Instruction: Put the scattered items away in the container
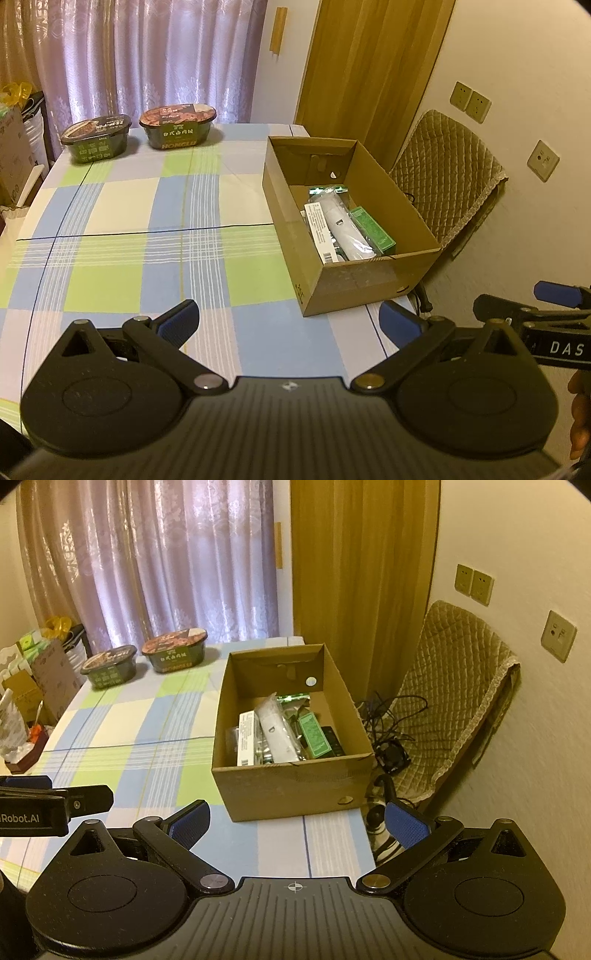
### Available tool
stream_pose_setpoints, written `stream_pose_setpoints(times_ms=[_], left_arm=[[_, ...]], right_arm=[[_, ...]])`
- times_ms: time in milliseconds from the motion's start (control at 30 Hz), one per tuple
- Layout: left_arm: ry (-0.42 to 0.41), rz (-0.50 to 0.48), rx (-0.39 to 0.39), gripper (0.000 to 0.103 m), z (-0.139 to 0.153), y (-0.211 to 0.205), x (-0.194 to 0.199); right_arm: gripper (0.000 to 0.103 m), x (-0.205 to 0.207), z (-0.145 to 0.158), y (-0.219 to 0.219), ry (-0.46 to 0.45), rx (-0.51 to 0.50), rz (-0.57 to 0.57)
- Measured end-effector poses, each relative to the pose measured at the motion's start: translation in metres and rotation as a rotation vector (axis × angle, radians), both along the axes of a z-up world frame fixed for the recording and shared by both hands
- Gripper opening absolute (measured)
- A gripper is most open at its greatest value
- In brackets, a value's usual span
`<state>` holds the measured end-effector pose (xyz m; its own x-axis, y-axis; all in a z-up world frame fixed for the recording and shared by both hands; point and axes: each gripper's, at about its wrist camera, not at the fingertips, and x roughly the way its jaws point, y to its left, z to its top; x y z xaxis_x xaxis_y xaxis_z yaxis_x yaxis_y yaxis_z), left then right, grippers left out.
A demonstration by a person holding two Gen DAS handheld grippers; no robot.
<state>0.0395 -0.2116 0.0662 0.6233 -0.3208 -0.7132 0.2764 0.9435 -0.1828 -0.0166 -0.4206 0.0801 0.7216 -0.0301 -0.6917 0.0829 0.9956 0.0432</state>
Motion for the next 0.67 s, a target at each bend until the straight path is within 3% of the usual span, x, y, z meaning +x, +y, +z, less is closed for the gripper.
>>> stream_pose_setpoints(times_ms=[667], left_arm=[[0.007, -0.015, 0.008, 0.102, -0.0077, -0.0033, -0.0012]], right_arm=[[0.103, 0.0005, -0.0098, -0.0027, 0.015, 0.014, -0.006]])
